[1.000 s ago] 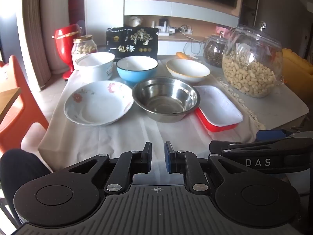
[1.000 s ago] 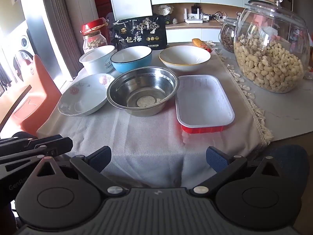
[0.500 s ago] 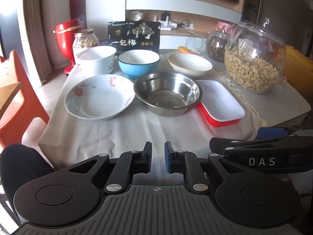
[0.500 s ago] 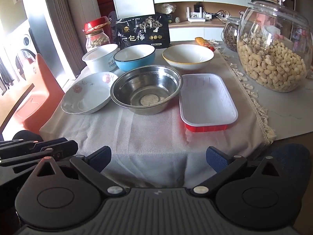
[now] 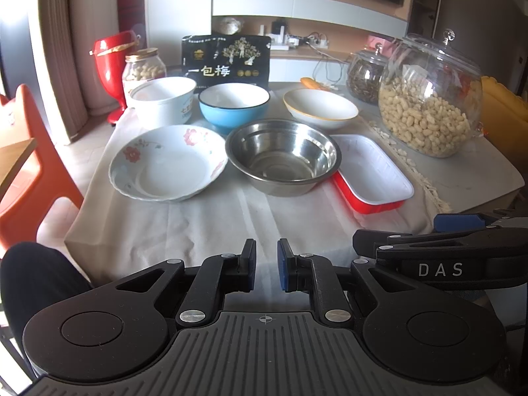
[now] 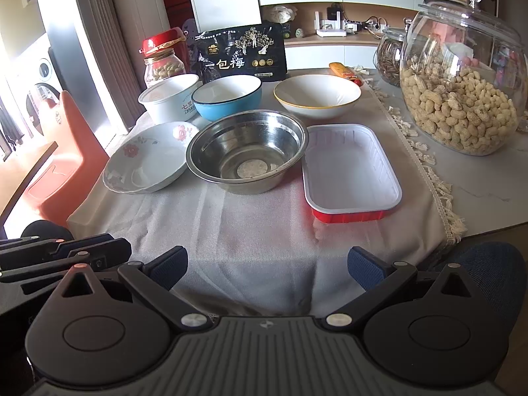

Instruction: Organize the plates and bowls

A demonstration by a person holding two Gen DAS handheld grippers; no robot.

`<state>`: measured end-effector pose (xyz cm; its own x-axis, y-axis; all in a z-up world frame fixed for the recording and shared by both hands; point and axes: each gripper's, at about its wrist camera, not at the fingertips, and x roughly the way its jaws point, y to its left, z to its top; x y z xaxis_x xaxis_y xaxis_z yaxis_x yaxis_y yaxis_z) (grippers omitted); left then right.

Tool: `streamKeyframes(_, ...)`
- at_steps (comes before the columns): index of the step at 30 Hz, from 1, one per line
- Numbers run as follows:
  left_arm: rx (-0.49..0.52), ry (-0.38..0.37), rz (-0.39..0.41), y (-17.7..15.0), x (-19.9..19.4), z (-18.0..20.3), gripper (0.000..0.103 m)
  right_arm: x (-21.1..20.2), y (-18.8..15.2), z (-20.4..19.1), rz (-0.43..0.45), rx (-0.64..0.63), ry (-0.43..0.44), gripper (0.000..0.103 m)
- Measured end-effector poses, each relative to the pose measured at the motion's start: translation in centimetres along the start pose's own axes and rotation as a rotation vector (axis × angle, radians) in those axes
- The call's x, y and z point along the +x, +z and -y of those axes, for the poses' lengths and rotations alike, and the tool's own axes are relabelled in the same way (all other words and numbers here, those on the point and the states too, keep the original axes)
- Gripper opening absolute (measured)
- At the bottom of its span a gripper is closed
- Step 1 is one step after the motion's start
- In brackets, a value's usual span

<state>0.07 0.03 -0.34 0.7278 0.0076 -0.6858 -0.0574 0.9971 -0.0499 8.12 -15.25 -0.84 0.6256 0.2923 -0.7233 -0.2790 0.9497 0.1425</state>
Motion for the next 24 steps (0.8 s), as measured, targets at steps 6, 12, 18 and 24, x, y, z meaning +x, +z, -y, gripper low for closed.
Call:
streamKeyframes(6, -0.001, -0.001, -0.004, 0.05, 0.03, -0.03, 0.017, 0.03, 0.02, 0.05, -0.002, 0.0, 0.001, 0.103)
streamKeyframes(12, -0.001, -0.001, -0.006, 0.03, 0.03, -0.01, 0.017, 0.09, 0.09, 0.08, -0.005, 0.003, 0.001, 0.103)
streamKeyframes(18, -0.001, -0.001, -0.008, -0.05, 0.03, 0.03, 0.016, 0.18, 0.06, 0.1, -0.008, 0.005, 0.002, 0.103)
streamKeyframes(24, -0.001, 0.0, -0.009, -0.13, 0.07, 0.05, 0.016, 0.3, -0.03, 0.15, -0.011, 0.008, 0.004, 0.103)
